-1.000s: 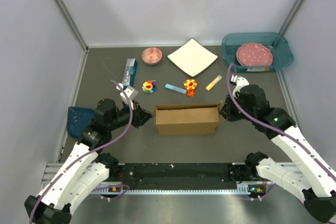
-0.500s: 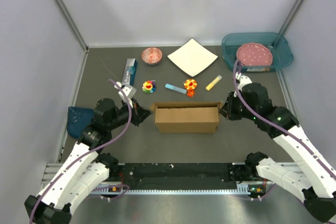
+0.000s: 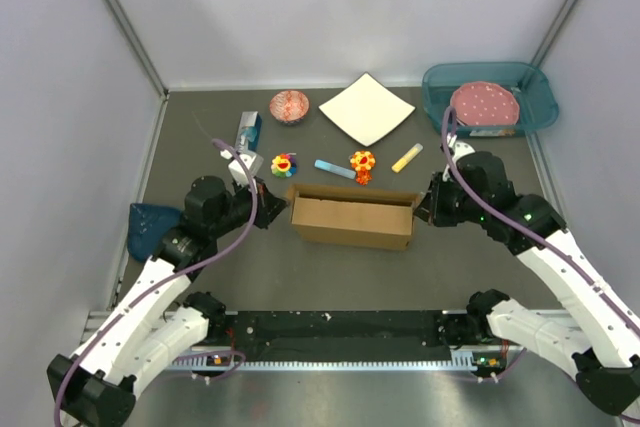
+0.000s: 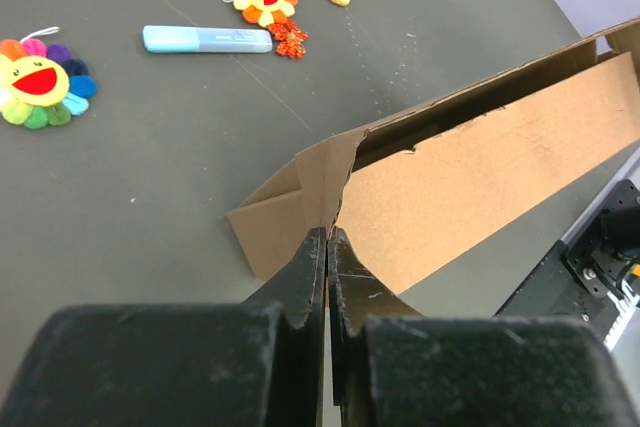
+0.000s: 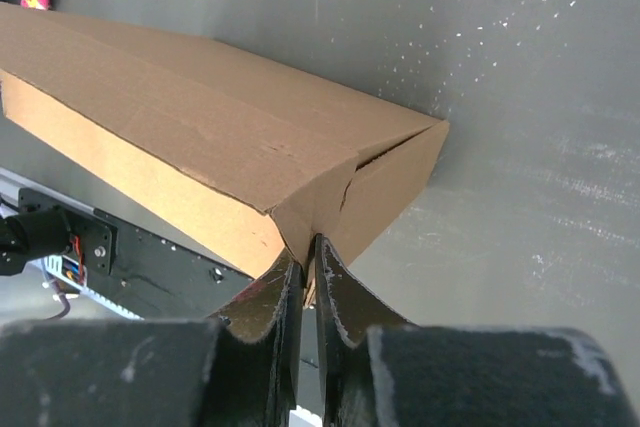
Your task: Fold the paper box
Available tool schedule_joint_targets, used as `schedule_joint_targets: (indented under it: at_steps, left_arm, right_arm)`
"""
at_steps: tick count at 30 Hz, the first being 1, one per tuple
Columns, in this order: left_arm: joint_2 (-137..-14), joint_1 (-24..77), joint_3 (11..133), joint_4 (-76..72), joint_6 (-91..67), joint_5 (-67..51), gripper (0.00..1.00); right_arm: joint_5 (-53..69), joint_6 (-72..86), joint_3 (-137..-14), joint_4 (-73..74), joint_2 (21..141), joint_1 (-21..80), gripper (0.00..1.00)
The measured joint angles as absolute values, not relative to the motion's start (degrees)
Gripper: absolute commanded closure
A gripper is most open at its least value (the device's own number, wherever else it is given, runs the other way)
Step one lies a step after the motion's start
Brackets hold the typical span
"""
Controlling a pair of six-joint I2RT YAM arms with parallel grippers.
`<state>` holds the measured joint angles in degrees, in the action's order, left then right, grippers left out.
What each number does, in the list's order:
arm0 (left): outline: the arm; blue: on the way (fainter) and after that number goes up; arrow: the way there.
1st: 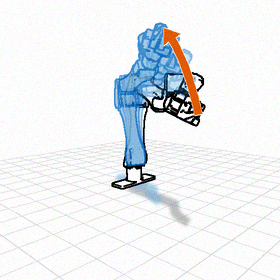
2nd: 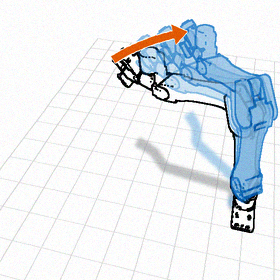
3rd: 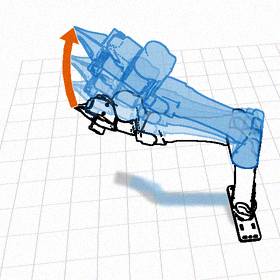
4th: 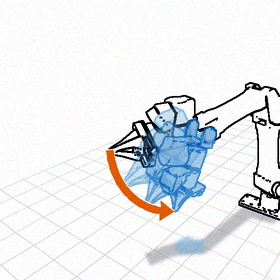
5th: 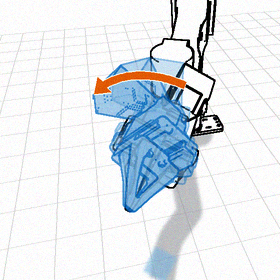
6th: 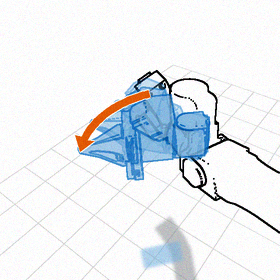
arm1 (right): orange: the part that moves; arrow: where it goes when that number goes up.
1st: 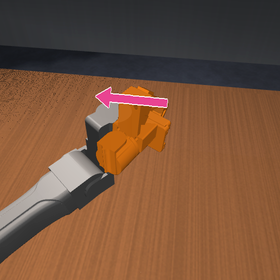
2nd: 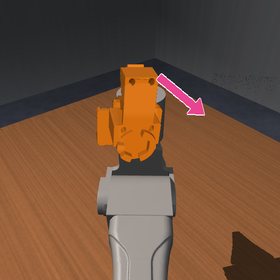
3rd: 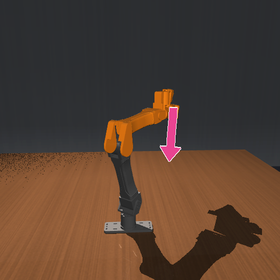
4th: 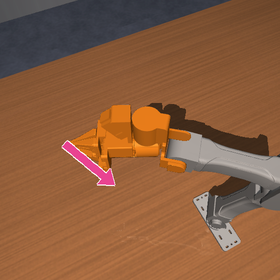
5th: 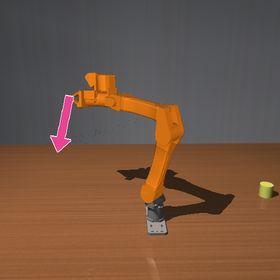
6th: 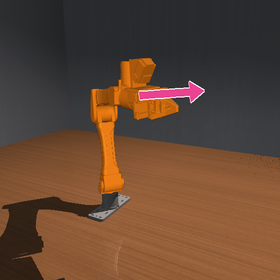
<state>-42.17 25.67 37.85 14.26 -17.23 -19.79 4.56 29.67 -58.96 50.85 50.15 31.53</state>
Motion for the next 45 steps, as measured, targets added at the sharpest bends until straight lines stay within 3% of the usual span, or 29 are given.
schedule_joint_targets:
  at_steps: [28, 45]
  left_arm:
    - [-52.82, 25.26, 42.26, 9.47, -27.79, -22.06, 1.0]
    - [-54.94, 25.21, 46.72, 14.2, -27.88, -23.4, 1.0]
  right_arm:
    - [0.3, 28.08, -58.46, 50.41, 52.64, 31.62, 0.94]
    - [-2.09, 27.33, -57.71, 49.06, 52.95, 31.62, 0.94]
